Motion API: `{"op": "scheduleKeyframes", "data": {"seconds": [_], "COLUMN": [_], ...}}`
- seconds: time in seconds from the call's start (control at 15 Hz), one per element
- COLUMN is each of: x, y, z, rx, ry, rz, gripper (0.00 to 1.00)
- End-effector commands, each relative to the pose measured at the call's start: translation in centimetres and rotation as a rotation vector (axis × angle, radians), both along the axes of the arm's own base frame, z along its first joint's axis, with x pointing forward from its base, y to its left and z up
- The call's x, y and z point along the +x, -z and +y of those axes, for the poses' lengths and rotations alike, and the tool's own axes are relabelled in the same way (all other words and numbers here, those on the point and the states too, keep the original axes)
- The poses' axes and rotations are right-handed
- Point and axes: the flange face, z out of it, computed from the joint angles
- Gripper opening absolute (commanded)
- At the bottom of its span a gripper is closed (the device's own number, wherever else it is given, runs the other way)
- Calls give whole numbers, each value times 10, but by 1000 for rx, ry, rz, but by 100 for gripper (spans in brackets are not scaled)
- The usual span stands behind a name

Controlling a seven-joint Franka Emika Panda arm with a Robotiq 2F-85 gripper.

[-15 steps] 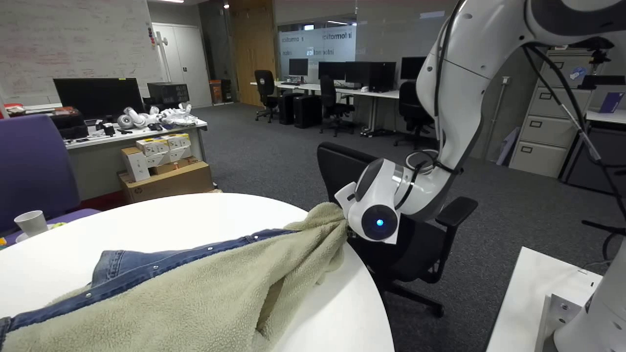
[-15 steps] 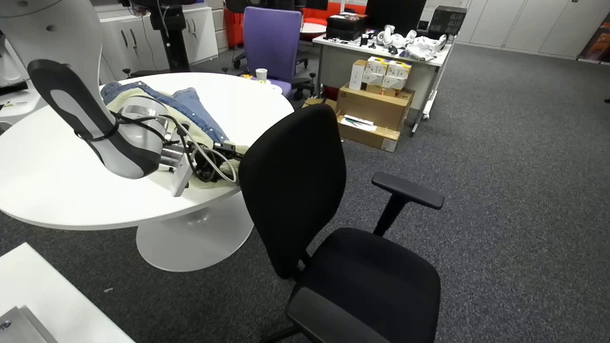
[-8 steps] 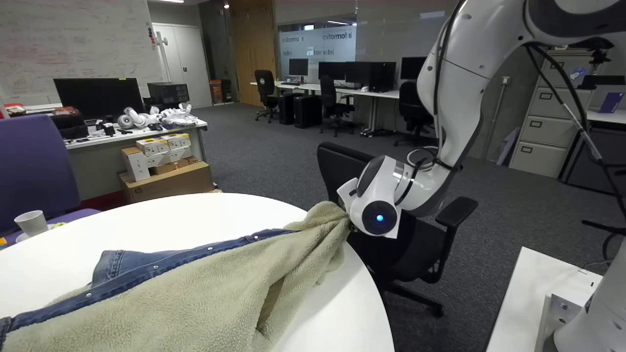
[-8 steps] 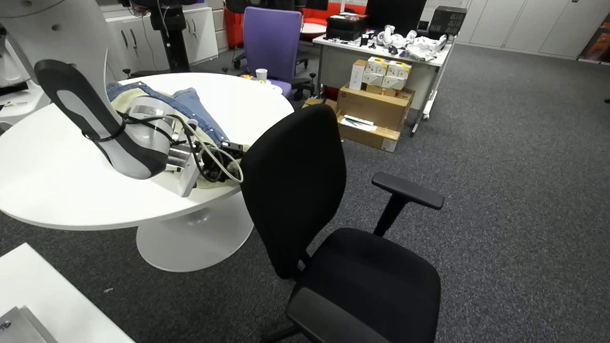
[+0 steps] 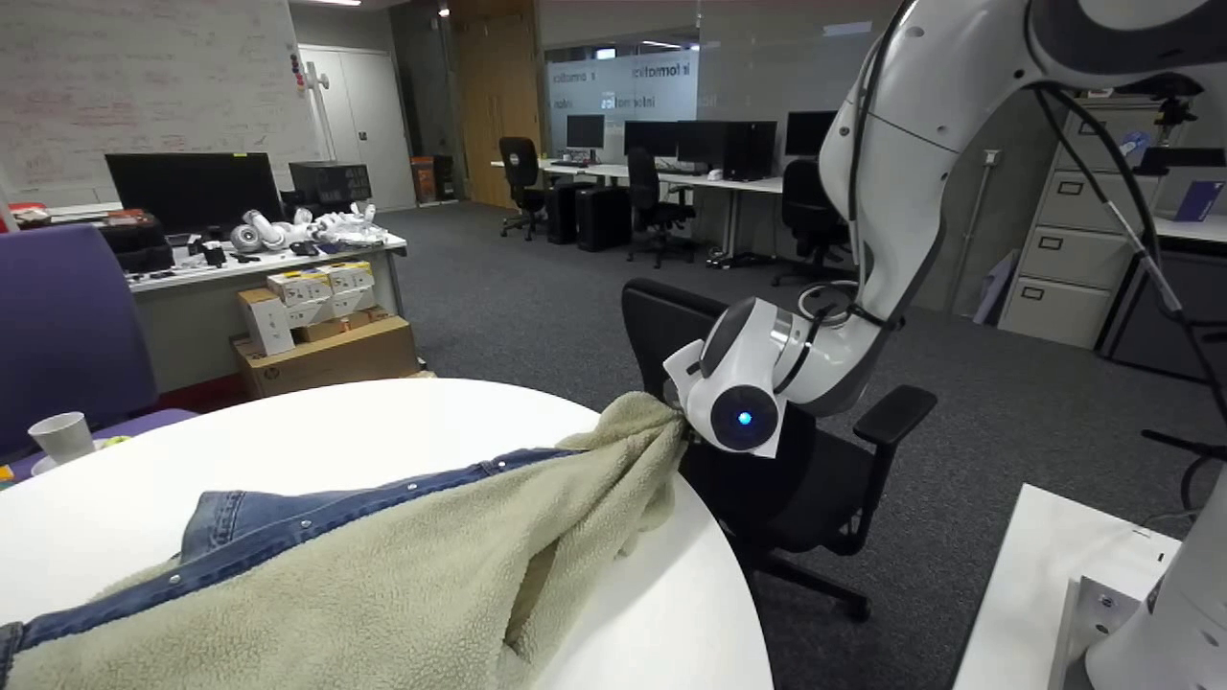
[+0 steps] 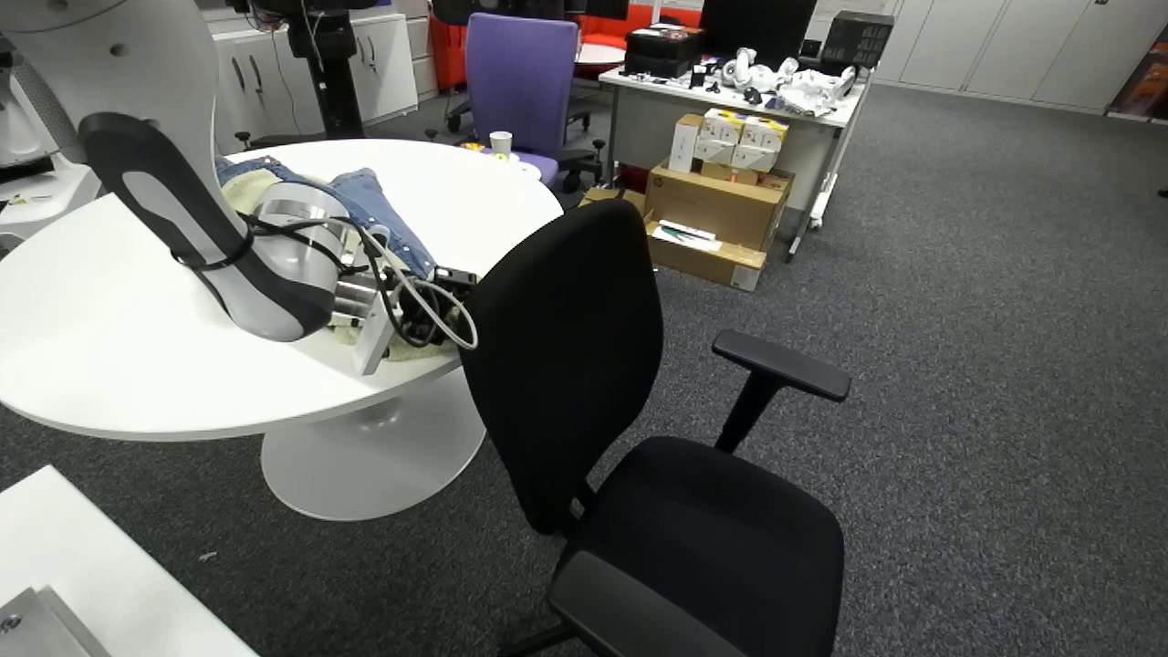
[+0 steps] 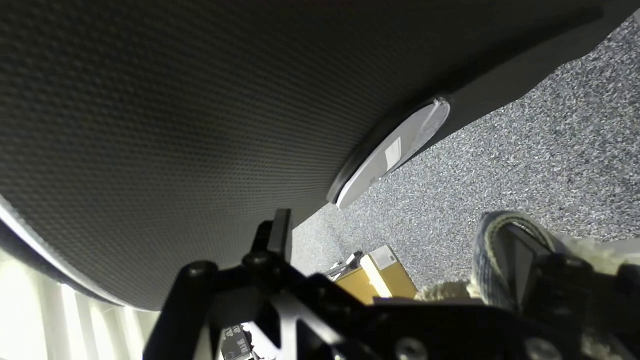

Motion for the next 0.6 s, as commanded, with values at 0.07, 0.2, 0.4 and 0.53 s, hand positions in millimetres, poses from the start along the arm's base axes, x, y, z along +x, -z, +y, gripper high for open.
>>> {"op": "scheduleKeyframes", "data": {"seconds": [0.07, 0.2, 0.4, 0.53], "x": [7, 8, 10, 12], "y": [-13, -16, -21, -27], "z": [-6, -3, 5, 11], "rx": [-42, -47, -53, -56], "ry": [0, -7, -22, -28], "rz": [-65, -73, -87, -101], "gripper": [72, 58, 35, 19]}}
